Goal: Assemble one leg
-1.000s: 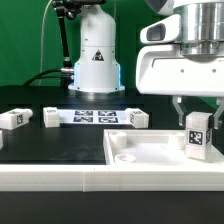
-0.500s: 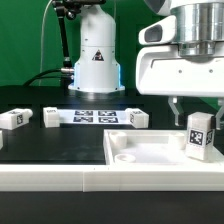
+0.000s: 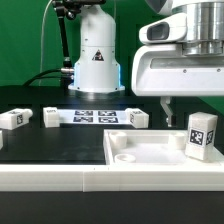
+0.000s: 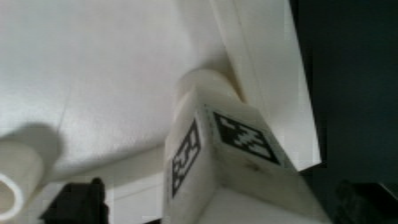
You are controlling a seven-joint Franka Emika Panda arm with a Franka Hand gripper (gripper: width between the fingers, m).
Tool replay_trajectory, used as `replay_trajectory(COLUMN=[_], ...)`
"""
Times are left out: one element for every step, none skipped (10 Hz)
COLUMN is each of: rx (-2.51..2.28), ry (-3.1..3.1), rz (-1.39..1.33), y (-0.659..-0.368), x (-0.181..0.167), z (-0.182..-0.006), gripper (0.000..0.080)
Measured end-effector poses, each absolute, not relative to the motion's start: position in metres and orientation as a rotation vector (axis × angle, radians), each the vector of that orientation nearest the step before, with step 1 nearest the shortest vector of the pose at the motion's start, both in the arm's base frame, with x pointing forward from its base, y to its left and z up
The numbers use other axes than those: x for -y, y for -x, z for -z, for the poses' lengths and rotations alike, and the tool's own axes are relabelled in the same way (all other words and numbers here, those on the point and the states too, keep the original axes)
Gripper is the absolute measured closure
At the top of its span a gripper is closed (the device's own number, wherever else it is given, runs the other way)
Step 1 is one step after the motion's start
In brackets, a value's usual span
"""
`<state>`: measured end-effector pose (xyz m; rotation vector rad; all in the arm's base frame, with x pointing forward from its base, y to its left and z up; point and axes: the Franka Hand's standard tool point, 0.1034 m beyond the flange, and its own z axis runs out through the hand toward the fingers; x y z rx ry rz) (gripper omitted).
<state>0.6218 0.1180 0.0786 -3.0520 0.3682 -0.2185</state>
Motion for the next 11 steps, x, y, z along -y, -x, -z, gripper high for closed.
replay_trajectory(rx=[-0.207,-0.015,0.142,0.267,0.444,0.568,0.611,0.621,0.620,0.607,0.572], ry=[3.080,3.106,3.119,3.122,3.119,3.109,3.104,3.103,3.103,3.104,3.109], rz=[0.221,0.229,0.221,0.205,0.203,0.195,0.194,0.194,0.194,0.194,0.195], y=[-0.6214,-0.6218,-0.6216,-0.6216,-0.6231,-0.6225,-0.6225,-0.6226,-0.6226,-0.6226,-0.6226], x=[-0.1187,-0.1208,-0.1214,-0.1218,-0.1223,-0.1224,-0.1216,-0.1211,-0.1211,-0.1211,-0.1213], z=[-0.0780,-0.0785,-0.0789,-0.0799,-0.0817,-0.0815,-0.0815,-0.0814,-0.0814,-0.0814,-0.0814], gripper=[0.0151,0.0150,0.0150,0.0150,0.0150,0.0150,0.0150,0.0275,0.0409,0.0409,0.0508])
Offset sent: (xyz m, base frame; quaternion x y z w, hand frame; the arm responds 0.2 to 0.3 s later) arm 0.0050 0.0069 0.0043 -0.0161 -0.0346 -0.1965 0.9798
